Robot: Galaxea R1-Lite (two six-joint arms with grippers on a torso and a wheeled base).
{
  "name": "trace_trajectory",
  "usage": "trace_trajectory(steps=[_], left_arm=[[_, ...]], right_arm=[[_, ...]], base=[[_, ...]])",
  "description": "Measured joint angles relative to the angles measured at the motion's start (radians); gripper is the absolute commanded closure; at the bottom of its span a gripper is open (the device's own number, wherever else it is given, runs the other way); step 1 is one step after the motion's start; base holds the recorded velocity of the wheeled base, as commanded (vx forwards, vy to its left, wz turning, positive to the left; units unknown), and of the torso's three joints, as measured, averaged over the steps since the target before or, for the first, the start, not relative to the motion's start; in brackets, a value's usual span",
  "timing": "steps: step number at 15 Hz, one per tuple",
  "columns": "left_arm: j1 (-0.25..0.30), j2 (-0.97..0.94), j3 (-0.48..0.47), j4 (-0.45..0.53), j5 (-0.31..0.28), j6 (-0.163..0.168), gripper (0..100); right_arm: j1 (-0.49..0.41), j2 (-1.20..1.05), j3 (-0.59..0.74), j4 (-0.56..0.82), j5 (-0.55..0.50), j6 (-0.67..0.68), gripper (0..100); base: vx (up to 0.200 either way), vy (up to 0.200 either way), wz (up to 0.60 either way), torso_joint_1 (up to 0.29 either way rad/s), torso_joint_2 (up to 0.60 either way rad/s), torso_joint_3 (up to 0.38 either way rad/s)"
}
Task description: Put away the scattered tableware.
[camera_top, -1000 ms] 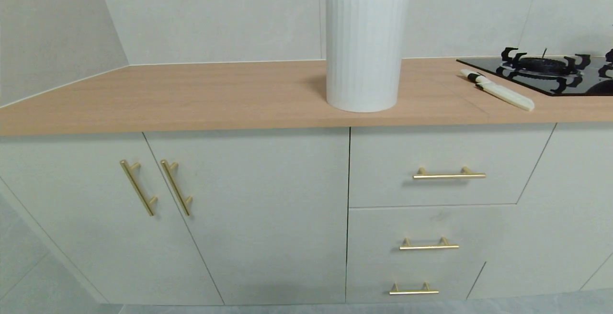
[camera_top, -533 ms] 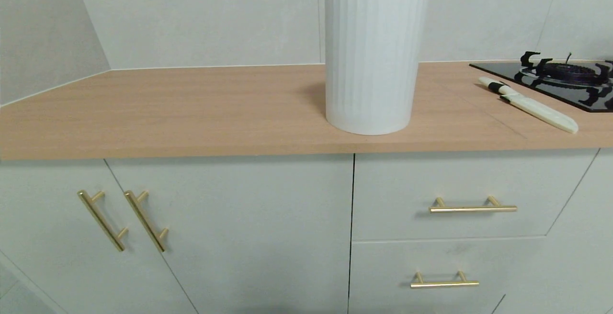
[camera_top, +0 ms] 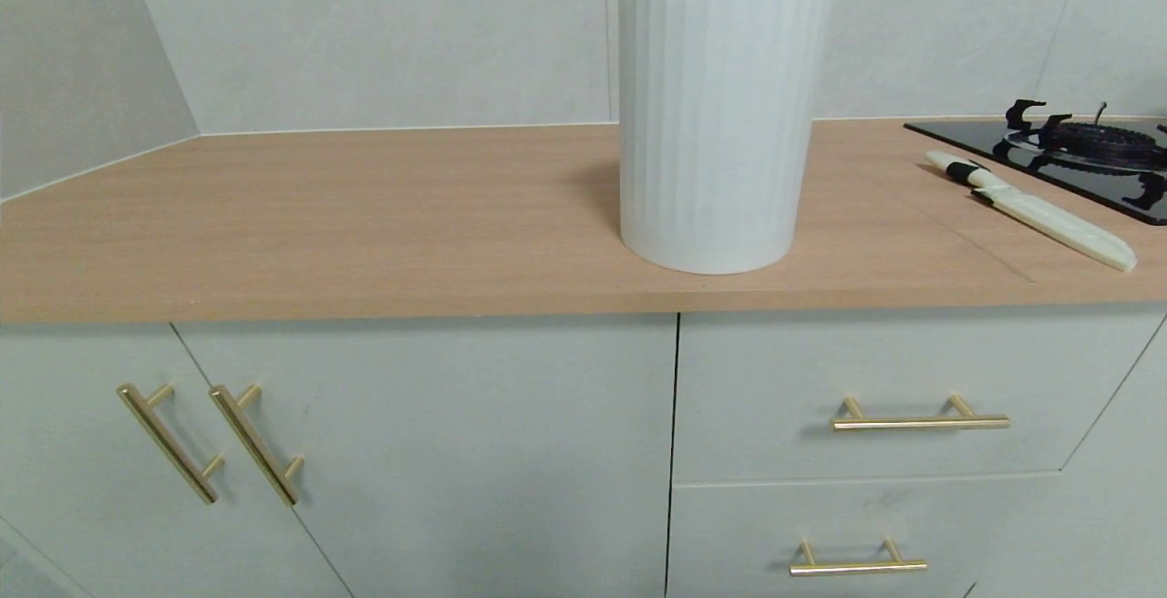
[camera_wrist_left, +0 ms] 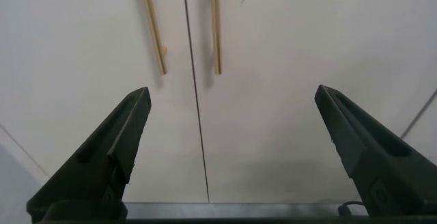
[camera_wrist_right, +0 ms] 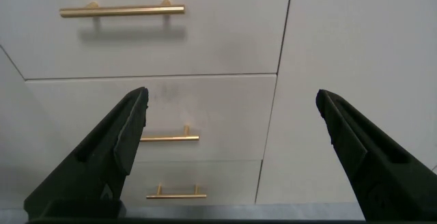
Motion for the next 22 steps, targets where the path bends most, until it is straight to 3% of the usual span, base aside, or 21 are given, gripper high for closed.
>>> trace_trajectory(steps=[6,22], left_arm=[[0.001,0.0,0.0,-0.001,0.0,0.0,0],[0.0,0.0,0.0,0.0,0.0,-0.003,0]], right_arm=[[0.0,0.0,0.0,0.0,-0.001,0.0,0],[0.0,0.0,0.0,0.0,0.0,0.0,0]], base=[[0.0,-0.2,0.0,0.005,0.0,0.002],[0.0,0.0,0.0,0.0,0.0,0.0]])
